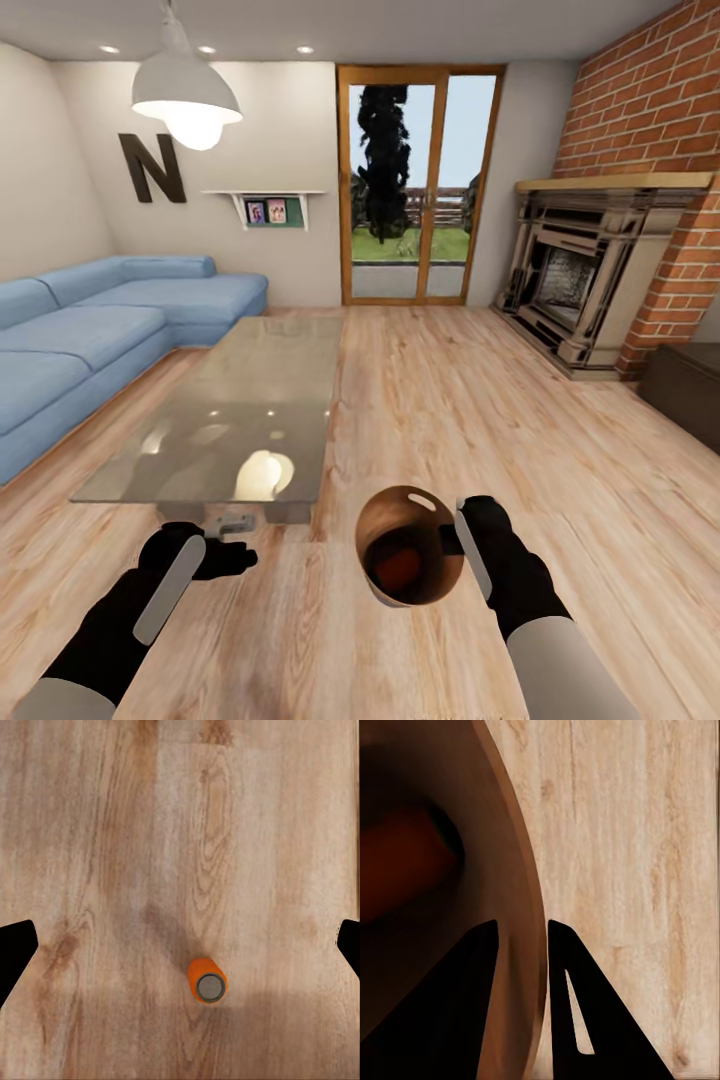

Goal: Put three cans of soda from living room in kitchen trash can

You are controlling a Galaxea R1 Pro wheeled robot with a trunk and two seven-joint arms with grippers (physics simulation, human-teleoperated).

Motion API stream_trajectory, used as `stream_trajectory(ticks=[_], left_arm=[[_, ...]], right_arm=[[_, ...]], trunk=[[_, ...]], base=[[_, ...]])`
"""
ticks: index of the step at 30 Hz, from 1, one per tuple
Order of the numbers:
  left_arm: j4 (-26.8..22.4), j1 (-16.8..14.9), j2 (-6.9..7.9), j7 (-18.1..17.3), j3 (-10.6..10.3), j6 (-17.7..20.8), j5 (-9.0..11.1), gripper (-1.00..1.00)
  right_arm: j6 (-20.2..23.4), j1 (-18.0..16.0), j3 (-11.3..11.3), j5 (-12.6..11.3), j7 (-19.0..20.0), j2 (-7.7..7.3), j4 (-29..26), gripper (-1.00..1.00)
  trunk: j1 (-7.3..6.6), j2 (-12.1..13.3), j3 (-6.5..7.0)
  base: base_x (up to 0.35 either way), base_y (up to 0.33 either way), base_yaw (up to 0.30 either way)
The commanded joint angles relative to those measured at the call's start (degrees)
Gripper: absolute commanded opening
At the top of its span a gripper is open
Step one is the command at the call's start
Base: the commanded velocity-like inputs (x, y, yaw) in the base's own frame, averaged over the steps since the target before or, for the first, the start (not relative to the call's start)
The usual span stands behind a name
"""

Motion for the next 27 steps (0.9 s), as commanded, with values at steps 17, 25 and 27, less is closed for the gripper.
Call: stream_trajectory(ticks=[17, 25, 27], left_arm=[[-0.01, 0.00, -0.05, 0.05, -0.04, 0.00, 0.00, 1.00], [-0.04, 0.00, -0.05, 0.07, -0.03, 0.00, 0.00, 1.00], [-0.06, 0.00, -0.07, 0.07, -0.05, 0.00, 0.00, 1.00]], right_arm=[[0.00, -0.02, 0.36, -0.01, -0.07, 0.02, 0.06, -1.00], [0.00, -0.02, 0.45, 0.06, -0.08, -0.03, 0.04, -1.00], [0.00, -0.02, 0.46, 0.08, -0.08, -0.03, 0.05, -1.00]], trunk=[[0.00, 0.00, 0.26], [0.00, 0.00, 0.27], [0.00, 0.00, 0.27]], base=[[0.075, 0.019, -0.193], [0.024, 0.003, -0.008], [0.056, 0.054, -0.001]])
